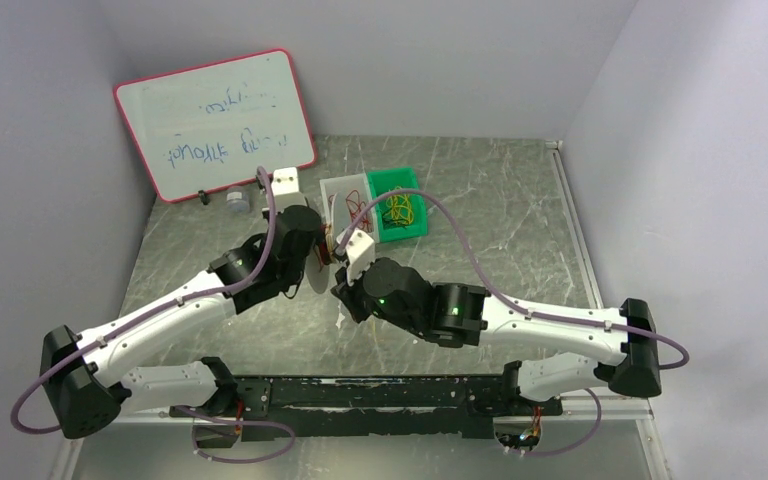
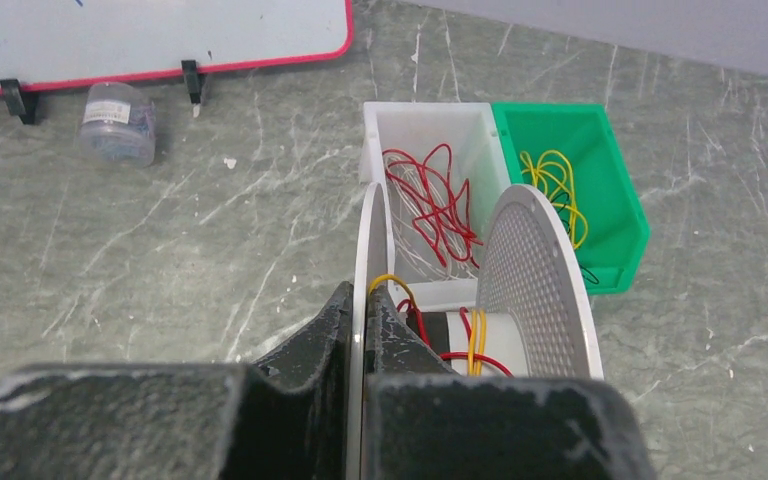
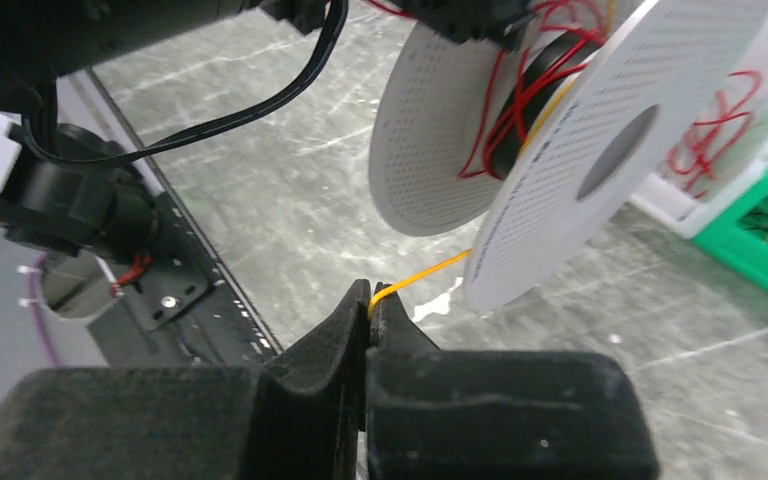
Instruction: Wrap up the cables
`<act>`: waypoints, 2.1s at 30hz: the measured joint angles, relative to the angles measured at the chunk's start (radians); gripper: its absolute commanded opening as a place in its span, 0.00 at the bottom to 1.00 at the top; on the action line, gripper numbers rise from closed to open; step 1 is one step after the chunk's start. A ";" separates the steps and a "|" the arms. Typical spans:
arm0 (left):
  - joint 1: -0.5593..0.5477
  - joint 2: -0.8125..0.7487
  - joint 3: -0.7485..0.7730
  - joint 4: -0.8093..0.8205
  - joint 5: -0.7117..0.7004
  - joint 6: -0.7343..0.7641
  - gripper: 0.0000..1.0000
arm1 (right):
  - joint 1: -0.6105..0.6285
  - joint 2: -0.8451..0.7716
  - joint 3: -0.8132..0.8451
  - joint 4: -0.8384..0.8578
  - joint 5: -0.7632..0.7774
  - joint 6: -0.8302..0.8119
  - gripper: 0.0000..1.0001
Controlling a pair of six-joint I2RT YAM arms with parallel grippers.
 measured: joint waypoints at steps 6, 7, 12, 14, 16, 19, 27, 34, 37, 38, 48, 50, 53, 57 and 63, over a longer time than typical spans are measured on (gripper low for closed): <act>0.000 -0.019 -0.033 0.002 0.004 -0.048 0.07 | 0.000 0.041 0.126 -0.152 0.063 -0.146 0.00; 0.000 -0.020 -0.036 0.002 0.004 -0.051 0.07 | 0.000 0.050 0.140 -0.169 0.070 -0.169 0.00; 0.004 -0.020 -0.048 0.001 0.008 -0.064 0.07 | -0.002 0.060 0.156 -0.203 0.089 -0.280 0.00; 0.006 -0.020 -0.050 0.000 0.011 -0.064 0.07 | -0.003 0.060 0.156 -0.204 0.091 -0.329 0.00; 0.007 -0.018 -0.050 0.001 0.016 -0.063 0.07 | -0.003 0.059 0.156 -0.203 0.094 -0.381 0.00; 0.008 -0.013 -0.050 0.003 0.036 -0.055 0.07 | -0.003 0.056 0.155 -0.203 0.098 -0.465 0.00; 0.008 -0.012 -0.050 0.031 0.119 -0.024 0.07 | -0.004 -0.056 0.019 -0.090 0.060 -0.731 0.00; 0.008 -0.012 -0.058 0.039 0.194 -0.003 0.07 | -0.016 -0.158 -0.128 0.049 -0.011 -0.943 0.00; 0.008 -0.012 -0.060 0.038 0.211 0.008 0.07 | -0.028 -0.173 -0.166 0.102 -0.040 -1.026 0.00; 0.008 -0.012 -0.061 0.038 0.214 0.009 0.07 | -0.031 -0.173 -0.171 0.116 -0.046 -1.048 0.00; 0.008 -0.012 -0.065 0.047 0.235 0.011 0.07 | -0.105 -0.116 -0.184 0.278 -0.061 -1.217 0.00; 0.007 -0.013 -0.068 0.048 0.235 0.011 0.07 | -0.133 -0.097 -0.184 0.315 -0.071 -1.229 0.00; 0.001 -0.013 -0.069 0.055 0.235 0.012 0.07 | -0.170 -0.078 -0.192 0.368 -0.088 -1.238 0.01; -0.013 -0.016 -0.069 0.070 0.228 0.015 0.07 | -0.218 -0.052 -0.201 0.447 -0.111 -1.243 0.04; -0.027 -0.017 -0.069 0.066 0.191 0.023 0.07 | -0.280 0.011 -0.201 0.555 -0.135 -1.242 0.10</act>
